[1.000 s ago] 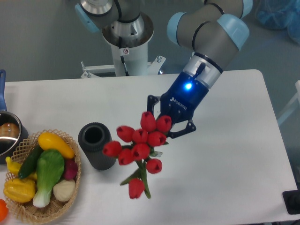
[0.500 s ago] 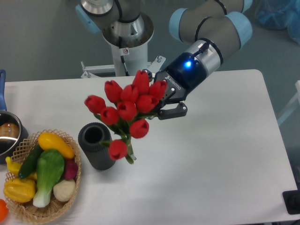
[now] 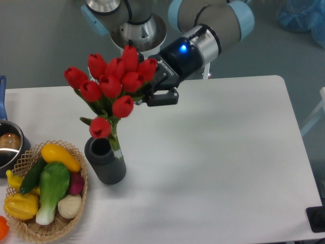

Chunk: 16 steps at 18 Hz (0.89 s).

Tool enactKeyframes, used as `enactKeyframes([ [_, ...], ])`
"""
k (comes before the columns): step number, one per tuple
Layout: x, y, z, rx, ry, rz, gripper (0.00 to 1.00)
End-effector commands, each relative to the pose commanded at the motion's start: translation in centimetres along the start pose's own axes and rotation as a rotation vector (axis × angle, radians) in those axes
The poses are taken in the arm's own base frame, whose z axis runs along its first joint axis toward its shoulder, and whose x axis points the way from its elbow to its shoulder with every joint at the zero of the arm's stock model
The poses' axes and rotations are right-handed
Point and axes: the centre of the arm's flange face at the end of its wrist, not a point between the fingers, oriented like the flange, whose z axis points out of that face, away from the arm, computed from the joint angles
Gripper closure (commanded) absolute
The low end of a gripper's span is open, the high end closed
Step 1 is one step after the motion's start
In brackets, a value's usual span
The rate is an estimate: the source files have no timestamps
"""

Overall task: Insert the flowers into the vase
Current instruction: 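Carry the tulips over the dark grey vase, stems toward its opening, then lower the tulip stems down into the dark grey vase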

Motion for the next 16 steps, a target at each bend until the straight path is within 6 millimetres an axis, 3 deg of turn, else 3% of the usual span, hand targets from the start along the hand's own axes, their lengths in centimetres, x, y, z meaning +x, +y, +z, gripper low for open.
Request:
enactKeyframes([
  [3,1.2,0.2,0.7,-0.004,0.014,-0.002,1.0],
  [7,3.1,2.2,1.3,-0.014,0.024,-0.031,1.0],
  [12,3.3,3.9,2.1,-0.04,0.03,-0.057,1.0],
  [16,3.2,4.0,2.3,-0.041,0.034,-0.06,1.0],
])
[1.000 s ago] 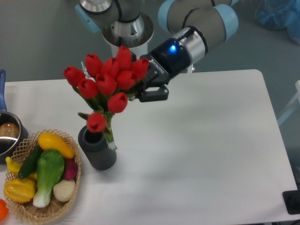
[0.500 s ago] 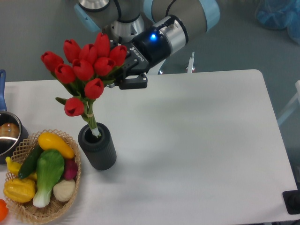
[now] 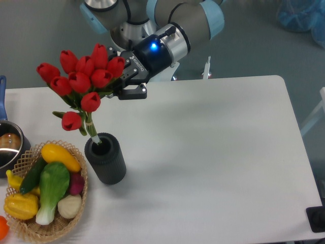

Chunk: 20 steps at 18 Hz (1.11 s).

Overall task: Insert the flowers into the vase
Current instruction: 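Lower the tulip stems down into the dark grey vase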

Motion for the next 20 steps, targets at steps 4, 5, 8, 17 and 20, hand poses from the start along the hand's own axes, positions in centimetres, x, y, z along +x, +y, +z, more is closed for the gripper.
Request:
enactKeyframes([
  [4,-0.4,0.8,0.1,-0.009,-0.001,-0.015,1.0],
  [5,-0.5,1.0,0.1,-0.013,-0.005,-0.017,1.0],
  [8,-0.6,1.5,0.2,-0.018,-0.004,-0.009,1.0],
  [17,-1.7,4.0,0.5,-0.025,0.001,-0.012,1.0],
  [20,-2.1,5.0,0.6,-0.026,0.003,-0.015,1.0],
])
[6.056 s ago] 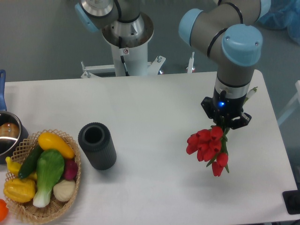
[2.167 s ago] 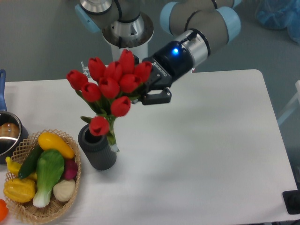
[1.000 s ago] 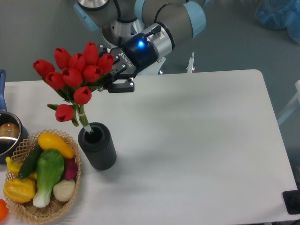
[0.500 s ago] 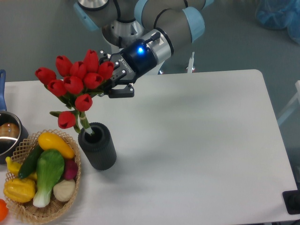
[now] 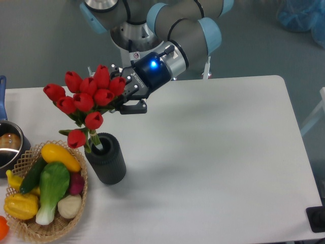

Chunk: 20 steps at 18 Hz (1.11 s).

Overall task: Insert the flowers into the vase
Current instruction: 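Lower the tulip stems down into the dark grey vase, then open the gripper to release the tulips in the vase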

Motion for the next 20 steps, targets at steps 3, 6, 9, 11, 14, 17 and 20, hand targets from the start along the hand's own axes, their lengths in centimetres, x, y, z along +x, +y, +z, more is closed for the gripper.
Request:
enactKeyframes([
  [3,-0.9,1.3,0.1,-0.001,0.001,-0.009,1.0],
  [6,-1.5,2.4,0.3,-0.003,0.005,-0.001,1.0],
  [9,-1.7,3.8,0.4,-0.007,0.005,0.006,1.0],
  [11,-1.5,5.1,0.4,-0.047,-0.004,-0.005,1.0],
  [14,-1.2,5.8,0.5,-0.051,-0.003,-0.015,1.0],
  [17,-1.1,6.7,0.6,-0.052,0.002,0.015,1.0],
  [20,-1.5,8.1,0.8,-0.055,0.007,0.018,0.96],
])
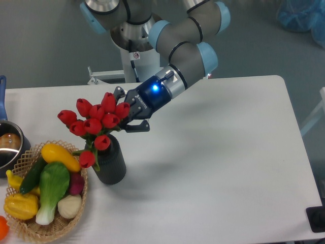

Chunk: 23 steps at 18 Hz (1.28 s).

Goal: Insert the flowers into the vase

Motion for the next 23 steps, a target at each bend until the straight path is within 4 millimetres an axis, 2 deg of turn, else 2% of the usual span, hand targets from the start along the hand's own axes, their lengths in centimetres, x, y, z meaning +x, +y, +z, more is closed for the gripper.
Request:
enactKeyframes([
  [1,-0.1,0.2,0.0,-0.002,0.0,0.006,0.9],
  [3,0.0,0.6,0.0,-0.002,0.0,0.012,0.61],
  [6,0.2,1.1,-0.1,-0.001,-0.001,0.024,0.36],
  [8,0.3,1.2,-0.2,-0.04,-0.01,0.034,0.09],
  [9,0.2,1.5,-0.4,-0.082,-0.02,0.037,0.02],
  [14,0.2,1.6,-0.5,-0.111,-0.027,0.041,0.0],
  [17,0.8,0.1,-1.2,-0.115,-0.044,0.075,0.0],
  [20,1.3,-2.8,-4.2,-0.113,-0.112,0.132,0.0],
  [23,1.9,-4.0,-7.1,-0.191,-0.196,0.166,0.0],
])
